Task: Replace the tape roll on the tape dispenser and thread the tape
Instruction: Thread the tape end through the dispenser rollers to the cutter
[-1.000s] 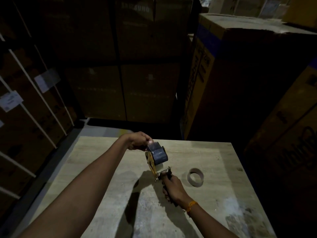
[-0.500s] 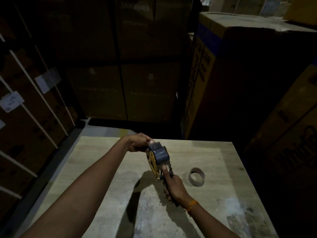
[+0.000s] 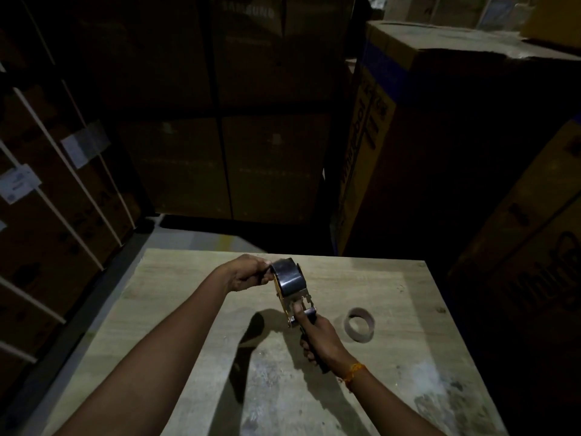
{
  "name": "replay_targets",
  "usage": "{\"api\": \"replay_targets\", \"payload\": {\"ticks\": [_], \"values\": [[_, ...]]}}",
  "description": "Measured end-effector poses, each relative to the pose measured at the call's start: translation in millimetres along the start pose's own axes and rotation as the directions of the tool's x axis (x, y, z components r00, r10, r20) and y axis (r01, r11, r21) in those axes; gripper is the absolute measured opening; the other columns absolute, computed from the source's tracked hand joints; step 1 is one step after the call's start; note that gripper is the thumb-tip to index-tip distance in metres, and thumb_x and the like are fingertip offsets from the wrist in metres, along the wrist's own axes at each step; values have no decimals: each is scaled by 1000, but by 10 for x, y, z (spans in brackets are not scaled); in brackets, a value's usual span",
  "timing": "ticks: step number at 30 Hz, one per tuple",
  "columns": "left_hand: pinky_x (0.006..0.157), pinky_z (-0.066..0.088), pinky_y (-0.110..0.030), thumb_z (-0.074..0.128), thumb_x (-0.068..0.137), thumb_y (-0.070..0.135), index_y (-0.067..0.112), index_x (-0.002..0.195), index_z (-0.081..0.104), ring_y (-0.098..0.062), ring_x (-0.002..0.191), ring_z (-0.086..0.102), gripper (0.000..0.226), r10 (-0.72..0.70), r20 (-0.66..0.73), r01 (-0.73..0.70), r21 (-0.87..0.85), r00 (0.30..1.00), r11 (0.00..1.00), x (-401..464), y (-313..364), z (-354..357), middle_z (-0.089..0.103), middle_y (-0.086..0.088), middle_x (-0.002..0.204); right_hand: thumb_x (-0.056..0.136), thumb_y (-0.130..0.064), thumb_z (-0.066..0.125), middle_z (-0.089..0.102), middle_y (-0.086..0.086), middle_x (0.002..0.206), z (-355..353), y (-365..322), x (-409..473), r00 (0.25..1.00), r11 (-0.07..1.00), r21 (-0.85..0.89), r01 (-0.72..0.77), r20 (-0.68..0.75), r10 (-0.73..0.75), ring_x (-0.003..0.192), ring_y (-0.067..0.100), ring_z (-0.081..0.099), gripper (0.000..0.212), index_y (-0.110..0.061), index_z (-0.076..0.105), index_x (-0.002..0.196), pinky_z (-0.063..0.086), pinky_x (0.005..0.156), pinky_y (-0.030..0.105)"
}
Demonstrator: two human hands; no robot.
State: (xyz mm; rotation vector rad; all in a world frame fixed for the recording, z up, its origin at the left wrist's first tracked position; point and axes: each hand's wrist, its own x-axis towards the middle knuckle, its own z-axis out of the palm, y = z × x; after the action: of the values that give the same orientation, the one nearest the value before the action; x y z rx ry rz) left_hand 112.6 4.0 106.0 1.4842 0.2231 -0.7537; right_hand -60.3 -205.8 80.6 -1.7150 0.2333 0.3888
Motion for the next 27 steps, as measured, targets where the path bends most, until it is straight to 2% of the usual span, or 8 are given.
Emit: {"api": "replay_targets", "payload": {"ticks": [3, 5, 9, 13, 15, 21, 24, 27], "values": [[62, 50, -29, 41, 105, 0, -3, 97, 62, -19, 63, 56, 23, 23, -147, -18, 32, 989, 999, -35, -167, 33, 58, -13, 79, 85, -67, 66, 53, 1, 55, 15, 37, 49, 999, 998, -40, 42, -4, -43, 45, 19, 49, 46, -21, 68, 91, 42, 46, 27], [56, 53, -29, 41, 103, -6, -5, 97, 61, -22, 60, 56, 20, 45, -221, -31, 68, 974, 997, -71, -309, 75, 58, -16, 77, 86, -58, 71, 59, -4, 54, 37, 99, 137, 996, 993, -79, 82, -24, -85, 47, 17, 55, 34, -25, 70, 91, 46, 51, 30], [56, 55, -31, 52, 100, -3, -6, 90, 69, -22, 55, 65, 20, 36, -218, 18, 240, 975, 971, -82, -651, 52, 68, -19, 76, 93, -35, 71, 67, -18, 67, 134, 248, 450, 992, 982, -157, 103, -56, -113, 65, 1, 62, 13, -27, 69, 103, 46, 71, 27], [45, 44, -23, 53, 98, -2, 1, 83, 67, -22, 50, 63, 21, -51, -172, 98, 277, 984, 956, -133, -880, 54, 69, -14, 71, 96, -19, 66, 69, 5, 120, 263, 329, 745, 990, 966, -241, 92, -81, -114, 112, 24, 63, 40, -11, 59, 134, 46, 93, 32], [44, 44, -22, 55, 95, -5, 1, 85, 66, -21, 49, 64, 16, -72, -177, 122, 289, 981, 950, -151, -963, 32, 71, -14, 72, 97, -18, 63, 65, 12, 133, 334, 348, 843, 991, 953, -297, 63, -94, -94, 122, 28, 60, 47, -9, 53, 142, 48, 98, 34], [42, 43, -21, 49, 97, -5, 2, 93, 58, -21, 48, 65, 12, -67, -214, 128, 286, 975, 950, -193, -1119, -86, 74, -29, 90, 99, -26, 58, 69, 22, 120, 461, 534, 1134, 986, 856, -497, -142, -150, 77, 107, 40, 66, 41, -3, 53, 133, 53, 79, 40], [41, 42, -22, 47, 97, -4, 3, 98, 60, -29, 58, 70, 14, -72, -230, 141, 299, 970, 944, -194, -1199, -173, 76, -20, 84, 98, -30, 59, 69, 20, 120, 538, 641, 1204, 971, 839, -504, -207, -210, 114, 105, 37, 67, 61, 1, 33, 144, 47, 71, 34], [37, 37, -20, 41, 90, -19, 1, 105, 64, -33, 63, 74, 34, -61, -197, 115, 277, 979, 954, -237, -1236, -227, 72, -26, 85, 97, -27, 57, 65, 22, 126, 631, 745, 1253, 961, 835, -500, -232, -251, 117, 108, 38, 66, 83, 5, 5, 152, 52, 75, 38]]}}
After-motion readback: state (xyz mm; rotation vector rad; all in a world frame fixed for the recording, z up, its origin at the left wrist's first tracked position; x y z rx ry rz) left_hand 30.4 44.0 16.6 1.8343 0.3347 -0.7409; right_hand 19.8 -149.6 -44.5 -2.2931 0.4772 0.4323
